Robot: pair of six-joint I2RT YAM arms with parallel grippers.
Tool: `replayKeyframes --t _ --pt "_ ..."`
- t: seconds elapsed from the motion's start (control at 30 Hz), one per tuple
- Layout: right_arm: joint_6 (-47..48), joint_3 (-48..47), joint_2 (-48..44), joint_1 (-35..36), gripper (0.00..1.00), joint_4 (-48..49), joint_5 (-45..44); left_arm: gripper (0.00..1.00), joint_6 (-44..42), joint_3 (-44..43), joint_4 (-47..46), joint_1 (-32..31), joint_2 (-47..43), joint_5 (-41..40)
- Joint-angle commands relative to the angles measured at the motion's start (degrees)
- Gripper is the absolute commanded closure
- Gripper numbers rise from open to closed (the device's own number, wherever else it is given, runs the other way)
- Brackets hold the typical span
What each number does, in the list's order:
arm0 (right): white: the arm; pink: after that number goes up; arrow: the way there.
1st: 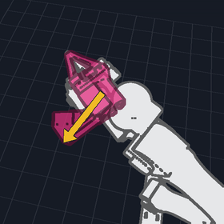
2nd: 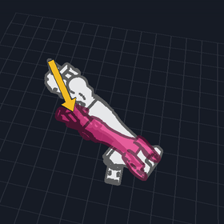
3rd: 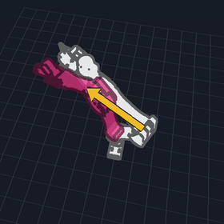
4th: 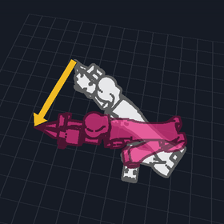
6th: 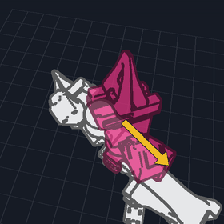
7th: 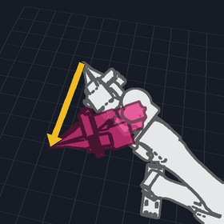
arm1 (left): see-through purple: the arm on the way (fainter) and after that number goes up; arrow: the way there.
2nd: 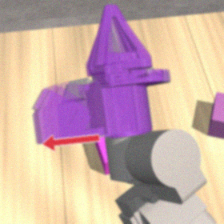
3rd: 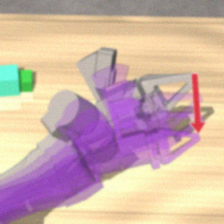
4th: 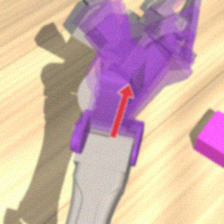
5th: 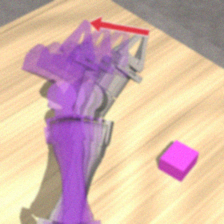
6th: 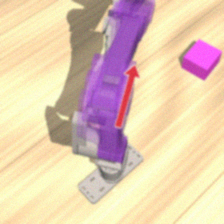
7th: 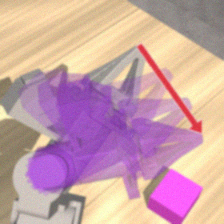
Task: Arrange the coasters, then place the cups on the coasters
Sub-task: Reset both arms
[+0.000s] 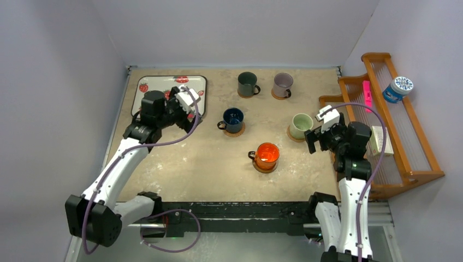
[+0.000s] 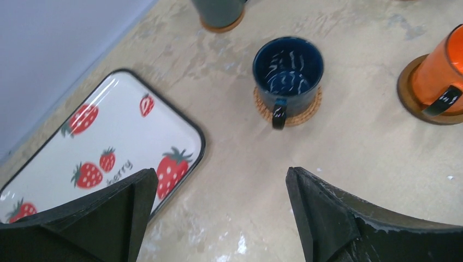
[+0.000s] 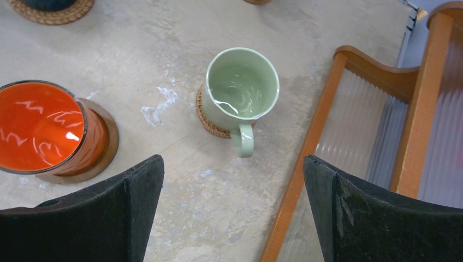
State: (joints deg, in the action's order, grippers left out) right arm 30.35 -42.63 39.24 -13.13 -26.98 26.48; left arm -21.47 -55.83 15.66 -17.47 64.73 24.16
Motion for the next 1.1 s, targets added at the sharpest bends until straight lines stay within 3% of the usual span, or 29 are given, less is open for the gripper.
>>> replayKeyframes --t 0.0,0.33,0.7,0.87,1.07 --pt "-6.6 1.0 -0.4 -0.1 0.01 4.7 -4.2 0.06 1.7 3.3 2.4 3.6 -5.8 -4.5" --pt "-10.1 2.3 -5.1 -0.1 0.01 6.9 -0.7 0.05 3.0 14.7 -0.3 3.8 -22.4 -17.0" --pt "-8.1 0.6 -18.2 -0.1 0.01 1.5 2.7 0.03 2.4 18.7 4.2 3.8 -34.4 -15.8" --pt "-10.3 1.1 -26.3 -0.1 0.01 -0.9 7.9 0.03 2.8 20.2 3.5 3.8 -39.9 -16.0" --pt "-12.4 1.4 -32.8 -0.1 0.01 -1.4 7.8 0.02 1.7 21.6 3.8 3.8 -45.0 -13.5"
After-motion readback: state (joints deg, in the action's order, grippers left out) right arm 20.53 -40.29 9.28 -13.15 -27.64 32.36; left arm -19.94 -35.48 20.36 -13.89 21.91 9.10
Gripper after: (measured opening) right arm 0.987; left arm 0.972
